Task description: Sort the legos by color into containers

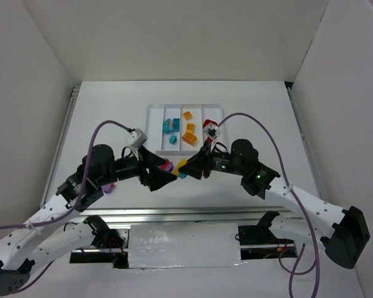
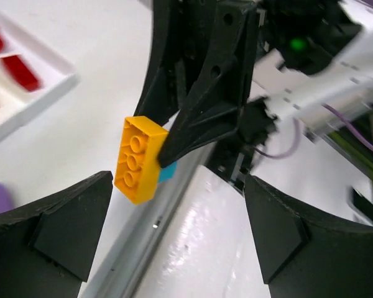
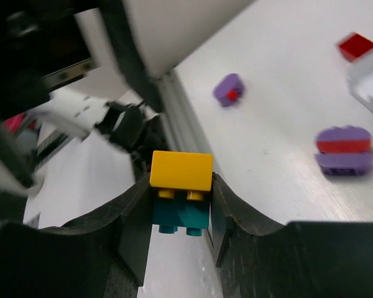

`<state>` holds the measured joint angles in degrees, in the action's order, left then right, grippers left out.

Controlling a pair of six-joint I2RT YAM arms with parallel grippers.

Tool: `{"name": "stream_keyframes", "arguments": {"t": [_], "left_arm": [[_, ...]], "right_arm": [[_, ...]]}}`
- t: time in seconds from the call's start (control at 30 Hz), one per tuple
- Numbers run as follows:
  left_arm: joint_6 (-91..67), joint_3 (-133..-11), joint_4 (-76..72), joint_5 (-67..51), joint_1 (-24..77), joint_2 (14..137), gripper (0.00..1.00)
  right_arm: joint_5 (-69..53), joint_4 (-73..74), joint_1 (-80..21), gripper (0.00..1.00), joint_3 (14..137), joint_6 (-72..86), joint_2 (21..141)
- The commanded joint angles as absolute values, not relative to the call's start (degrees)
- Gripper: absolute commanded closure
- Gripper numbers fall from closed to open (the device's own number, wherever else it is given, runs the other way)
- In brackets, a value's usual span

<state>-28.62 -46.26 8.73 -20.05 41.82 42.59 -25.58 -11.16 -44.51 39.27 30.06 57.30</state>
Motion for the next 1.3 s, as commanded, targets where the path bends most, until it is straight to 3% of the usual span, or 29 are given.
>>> {"name": "stream_keyframes", "arguments": {"t": [0.0,0.13,0.43,0.53,0.57,0.63,0.67,0.7,0.73,0.8,0.87,1.03,1.07,1.1,1.17,1.2,1.27], "left_arm": [[-29.18,-47.03,10.83,-33.63,41.92,42.8,0.01],[-31.99,-42.63,2.47,-43.49,42.1,43.42,0.01],[-32.08,-43.06,0.7,-42.89,42.54,46.93,0.11],[-32.34,-43.24,0.44,-43.24,42.71,47.02,0.23],[-32.34,-43.33,0.53,-43.33,42.89,47.02,0.36],[-31.99,-43.59,0.53,-43.51,42.98,46.76,0.53],[-31.82,-43.59,0.53,-43.33,43.07,46.67,0.7],[-31.56,-43.59,0.53,-43.16,43.07,46.5,0.78],[-31.38,-43.59,0.53,-43.15,43.15,46.06,0.89],[-30.94,-43.68,1.05,-41.49,43.15,45.35,0.97],[-30.41,-44.03,2.81,-39.56,43.15,43.77,1.0],[-29.79,-44.47,3.34,-39.29,43.15,42.01,1.0],[-29.88,-44.47,3.17,-39.29,43.15,42.1,1.0],[-30.06,-44.39,3.08,-39.64,43.15,42.36,1.0],[-30.41,-44.12,2.38,-39.99,43.15,42.8,1.0],[-30.5,-44.03,2.29,-40.25,43.15,42.89,1.0],[-30.76,-43.86,2.11,-40.25,43.15,43.07,1.0]], "right_arm": [[-45.06,-17.41,-44.56,1.0,39.11,20.75,52.83],[-51.94,-16.87,-44.74,1.0,41.39,20.39,51.94],[-53.09,-21.1,-46.4,1.0,42.54,24.17,54.58],[-50.63,-18.9,-47.72,1.0,43.77,22.6,55.81],[-50.19,-18.29,-47.81,1.0,44.03,22.24,56.07],[-49.75,-17.93,-47.99,0.99,44.3,22.15,56.43],[-49.57,-17.84,-47.9,0.98,44.12,22.15,56.34],[-49.31,-18.36,-47.9,0.95,43.95,22.41,56.25],[-49.13,-18.8,-47.9,0.76,43.68,22.76,56.08],[-49.13,-19.34,-47.81,0.43,43.07,22.85,55.46],[-48.96,-19.51,-47.81,0.37,41.76,22.41,54.41],[-50.79,-21.18,-47.72,0.44,40.61,23.2,53.88],[-50.63,-21.44,-47.81,0.48,40.61,23.38,54.05],[-50.54,-21.53,-47.73,0.58,40.61,23.29,54.05],[-50.8,-21.88,-47.73,0.62,40.69,23.38,54.14],[-50.71,-21.97,-47.81,0.78,40.78,23.47,54.14],[-50.45,-22.59,-47.72,0.97,40.78,23.64,54.14]]}}
